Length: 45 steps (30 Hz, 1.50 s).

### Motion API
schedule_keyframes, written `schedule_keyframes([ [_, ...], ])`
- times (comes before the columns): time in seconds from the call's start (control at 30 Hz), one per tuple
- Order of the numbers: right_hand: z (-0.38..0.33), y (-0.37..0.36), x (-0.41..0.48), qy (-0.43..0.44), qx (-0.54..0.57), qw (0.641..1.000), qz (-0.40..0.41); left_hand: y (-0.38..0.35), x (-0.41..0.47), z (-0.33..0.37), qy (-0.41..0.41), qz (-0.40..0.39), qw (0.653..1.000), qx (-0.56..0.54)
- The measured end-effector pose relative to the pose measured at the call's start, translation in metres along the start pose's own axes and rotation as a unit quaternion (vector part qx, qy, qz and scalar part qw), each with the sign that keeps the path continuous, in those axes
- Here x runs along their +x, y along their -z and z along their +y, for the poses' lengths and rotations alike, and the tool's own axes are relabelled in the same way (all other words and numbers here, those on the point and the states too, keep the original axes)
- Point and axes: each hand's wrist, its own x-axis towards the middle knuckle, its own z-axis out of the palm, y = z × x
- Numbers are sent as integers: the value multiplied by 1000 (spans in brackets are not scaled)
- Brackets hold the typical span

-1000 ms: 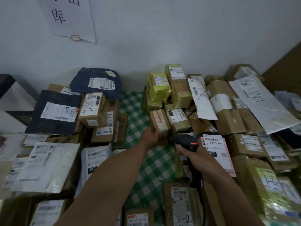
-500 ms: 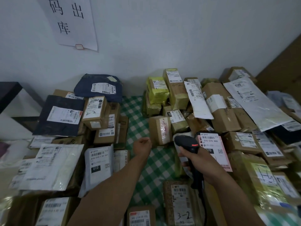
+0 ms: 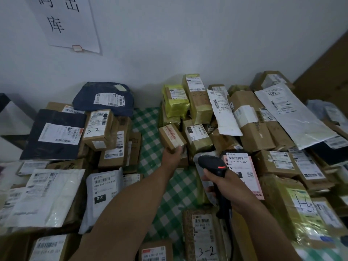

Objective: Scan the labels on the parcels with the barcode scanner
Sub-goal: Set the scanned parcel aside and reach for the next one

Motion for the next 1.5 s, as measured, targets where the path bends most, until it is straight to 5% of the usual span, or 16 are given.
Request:
schedule_keyframes([
  [0.17,1,2,9,4,-7,1000,0,6,10,6,60,26,998,-11],
  [0.5,5,-17,5,16,0,1000,4,55,-56,-11,20,9,991,-134],
  [0.77,2,-53,-23,88,27,986,141,86,-176,-23,-7,-58,959,-276],
  [0.97,0,-71,-63,148,77,984,62,101,-214,-23,-21,-81,948,-307],
  [1.23,15,-83,-90,212,6,974,74,118,-233,-21,-86,-76,983,-146],
  [1.5,32,-79,-104,206,-41,976,55,164,-212,-3,-174,-56,981,69],
])
